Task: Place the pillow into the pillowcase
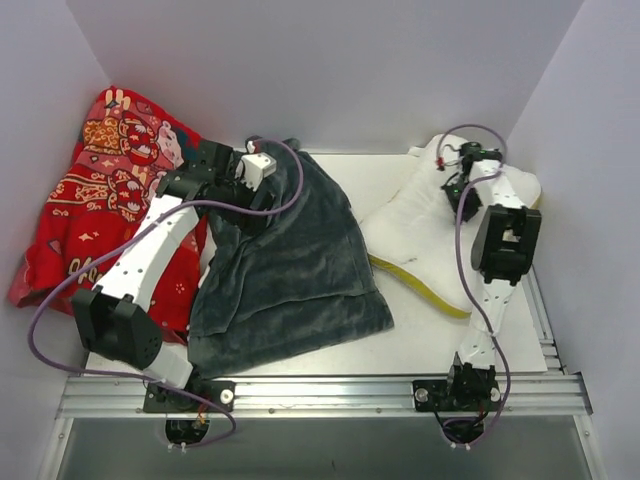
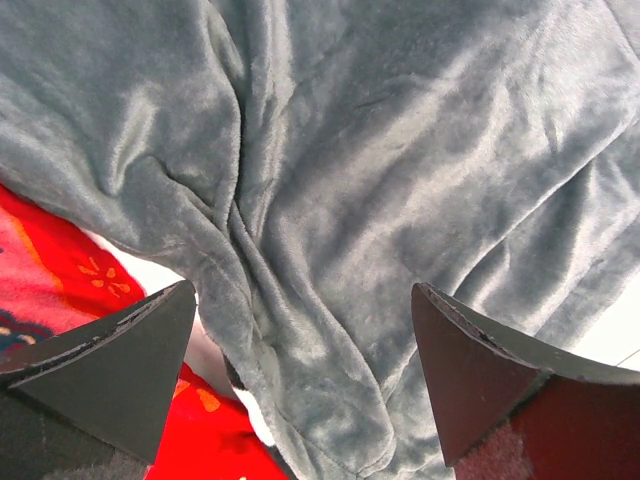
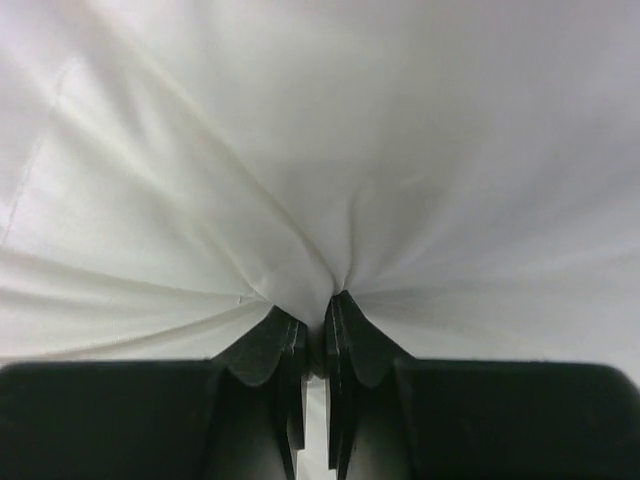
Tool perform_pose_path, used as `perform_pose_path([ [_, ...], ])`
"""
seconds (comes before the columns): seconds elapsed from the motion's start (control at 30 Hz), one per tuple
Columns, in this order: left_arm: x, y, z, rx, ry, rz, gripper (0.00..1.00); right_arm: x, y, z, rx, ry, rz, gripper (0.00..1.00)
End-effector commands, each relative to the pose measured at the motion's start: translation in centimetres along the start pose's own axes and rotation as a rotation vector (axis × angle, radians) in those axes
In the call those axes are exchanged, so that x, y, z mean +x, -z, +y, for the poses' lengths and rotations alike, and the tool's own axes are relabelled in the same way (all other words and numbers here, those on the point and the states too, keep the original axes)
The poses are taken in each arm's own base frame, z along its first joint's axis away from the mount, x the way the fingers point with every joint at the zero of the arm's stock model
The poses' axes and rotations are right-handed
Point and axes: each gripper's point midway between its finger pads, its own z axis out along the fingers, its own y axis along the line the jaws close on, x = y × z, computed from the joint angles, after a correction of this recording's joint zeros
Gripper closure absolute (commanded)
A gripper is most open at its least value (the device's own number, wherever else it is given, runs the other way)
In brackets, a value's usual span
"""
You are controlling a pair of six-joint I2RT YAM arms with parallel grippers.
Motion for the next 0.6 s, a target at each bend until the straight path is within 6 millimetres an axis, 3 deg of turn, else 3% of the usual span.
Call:
perform_pose_path([
  [0.0, -0.9, -1.4, 0.8, -0.014, -0.003, -0.004, 0.02, 7.9, 1.8, -7.4, 0.112, -0.163, 0.16, 1.0],
  [0.07, -1.6, -2.8, 1.5, -0.018, -0.005, 0.006, 0.03, 8.4, 2.6, -7.6, 0.096, -0.173, 0.142, 0.94],
  [0.13, -1.7, -4.9, 2.3, -0.025, -0.002, 0.037, 0.03, 7.7, 4.6, -6.6, 0.053, -0.171, 0.078, 0.72],
  [0.17, -2.9, -5.1, 3.1, -0.05, -0.007, 0.018, 0.03, 7.5, 5.4, -6.0, 0.041, -0.174, 0.059, 0.47],
  [0.23, -2.8, -7.8, 3.9, -0.041, -0.012, 0.054, 0.03, 5.4, 8.4, -2.9, -0.035, -0.162, -0.041, 0.32],
  [0.3, -4.4, -8.9, 3.4, 0.014, -0.054, 0.023, 0.03, 4.3, 11.1, -0.3, -0.061, -0.127, -0.112, 0.3],
  [0.33, -4.1, -10.5, 3.1, 0.047, -0.059, 0.041, 0.03, 3.2, 12.0, 2.4, -0.091, -0.084, -0.138, 0.3],
  [0.37, -4.6, -11.3, 2.6, 0.079, -0.073, 0.032, 0.03, 2.9, 13.4, 3.7, -0.095, -0.065, -0.174, 0.3],
  [0.4, -5.4, -11.8, 2.1, 0.098, -0.103, 0.016, 0.03, 2.9, 13.6, 5.0, -0.109, -0.052, -0.172, 0.3],
  [0.43, -4.8, -13.6, 1.7, 0.127, -0.114, 0.04, 0.03, 2.4, 14.2, 7.1, -0.139, -0.014, -0.188, 0.3],
  [0.57, -4.4, -17.2, -0.4, 0.198, -0.194, 0.062, 0.02, 3.1, 14.9, 9.2, -0.198, -0.054, -0.177, 0.3],
])
